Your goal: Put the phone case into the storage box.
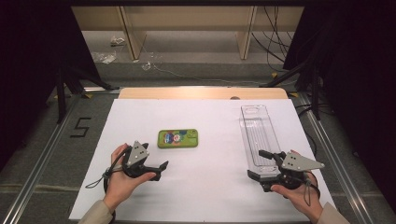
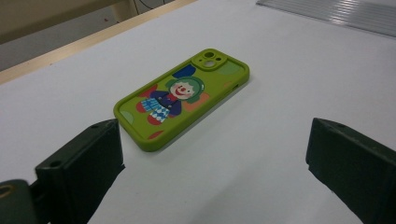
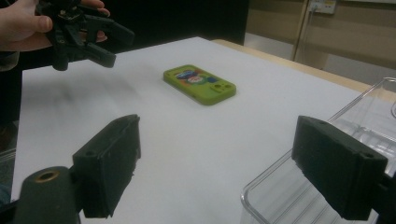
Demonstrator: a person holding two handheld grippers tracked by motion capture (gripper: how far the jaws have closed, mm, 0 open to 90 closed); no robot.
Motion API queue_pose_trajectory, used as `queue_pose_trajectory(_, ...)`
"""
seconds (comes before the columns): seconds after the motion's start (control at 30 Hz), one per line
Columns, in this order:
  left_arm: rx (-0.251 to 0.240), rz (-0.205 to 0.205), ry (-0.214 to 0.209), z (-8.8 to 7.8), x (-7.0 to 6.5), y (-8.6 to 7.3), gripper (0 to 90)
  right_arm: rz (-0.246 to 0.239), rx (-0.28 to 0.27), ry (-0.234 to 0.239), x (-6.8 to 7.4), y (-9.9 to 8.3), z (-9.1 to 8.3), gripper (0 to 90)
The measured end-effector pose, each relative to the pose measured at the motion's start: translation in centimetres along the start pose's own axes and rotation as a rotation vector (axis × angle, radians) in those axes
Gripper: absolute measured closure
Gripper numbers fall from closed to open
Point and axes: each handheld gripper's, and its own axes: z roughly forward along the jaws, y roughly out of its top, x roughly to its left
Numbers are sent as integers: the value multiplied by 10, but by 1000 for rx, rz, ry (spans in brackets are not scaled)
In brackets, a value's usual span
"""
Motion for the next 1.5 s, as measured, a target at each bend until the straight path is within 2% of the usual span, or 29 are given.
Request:
queue_pose_trajectory(0.27, -5, -14, 5, 2, 3, 2, 74, 3, 5, -2, 1, 0, 1, 165)
queue_pose_trajectory(0.3, -7, -14, 6, 2, 3, 3, 102, 3, 3, -4, 0, 0, 1, 165)
queue_pose_trajectory(0.37, 0, -19, 32, 5, 9, 9, 225, 7, -1, -8, 0, 0, 2, 166)
queue_pose_trajectory(0.4, 0, -19, 32, 5, 9, 9, 310, 7, -1, -8, 0, 0, 2, 166)
queue_pose_trajectory(0.43, -1, -25, 44, 7, 11, 11, 310, 7, 2, -7, 0, 0, 2, 166)
queue_pose_trajectory(0.47, 1, -39, 55, 9, 14, 13, 467, 5, 2, -8, 0, 0, 2, 167)
queue_pose_trajectory(0.5, 22, -58, 83, 15, 21, 16, 559, 5, 1, -8, 0, 0, 2, 167)
queue_pose_trajectory(0.57, 34, -68, 96, 18, 25, 17, 724, 4, 1, -8, 0, 0, 2, 167)
queue_pose_trajectory(0.6, 67, -74, 114, 25, 33, 20, 792, 5, 1, -8, 0, 1, 2, 167)
queue_pose_trajectory(0.63, 67, -74, 114, 25, 33, 20, 848, 5, 1, -8, 0, 1, 2, 167)
queue_pose_trajectory(0.67, 74, -75, 126, 29, 36, 22, 848, 5, 1, -9, 0, 0, 2, 167)
queue_pose_trajectory(0.7, 88, -77, 141, 33, 39, 24, 895, 6, 4, -9, -1, 0, 2, 168)
queue_pose_trajectory(0.77, 124, -71, 165, 47, 49, 32, 896, 7, 5, -9, 0, 0, 3, 168)
queue_pose_trajectory(0.8, 124, -71, 165, 47, 49, 32, 897, 6, 5, -9, 0, 0, 3, 168)
queue_pose_trajectory(0.83, 134, -76, 168, 58, 55, 37, 897, 7, 4, -9, 0, 0, 3, 168)
queue_pose_trajectory(0.87, 134, -76, 168, 58, 55, 37, 896, 7, 4, -8, 0, 0, 3, 168)
queue_pose_trajectory(0.9, 145, -79, 168, 68, 60, 42, 897, 8, 4, -8, 0, 0, 3, 168)
queue_pose_trajectory(0.97, 150, -78, 173, 74, 62, 44, 897, 12, 3, -9, 0, -1, 3, 168)
queue_pose_trajectory(1.0, 160, -77, 170, 80, 64, 46, 897, 12, 3, -9, -1, -1, 3, 168)
queue_pose_trajectory(1.03, 183, -81, 154, 93, 66, 48, 897, 11, 3, -9, -1, -1, 3, 168)
queue_pose_trajectory(1.07, 183, -81, 154, 93, 66, 48, 897, 11, 3, -9, -1, -1, 3, 168)
queue_pose_trajectory(1.1, 205, -91, 144, 105, 69, 48, 897, 12, 3, -8, -1, -1, 3, 168)
queue_pose_trajectory(1.37, 255, -116, 143, 128, 79, 48, 897, 8, 2, -9, -1, -1, 2, 169)
queue_pose_trajectory(1.4, 257, -155, 125, 131, 82, 49, 897, 7, 3, -10, 0, 0, 2, 169)
queue_pose_trajectory(1.5, 274, -161, 132, 136, 84, 48, 897, 6, 3, -10, 0, 0, 2, 169)
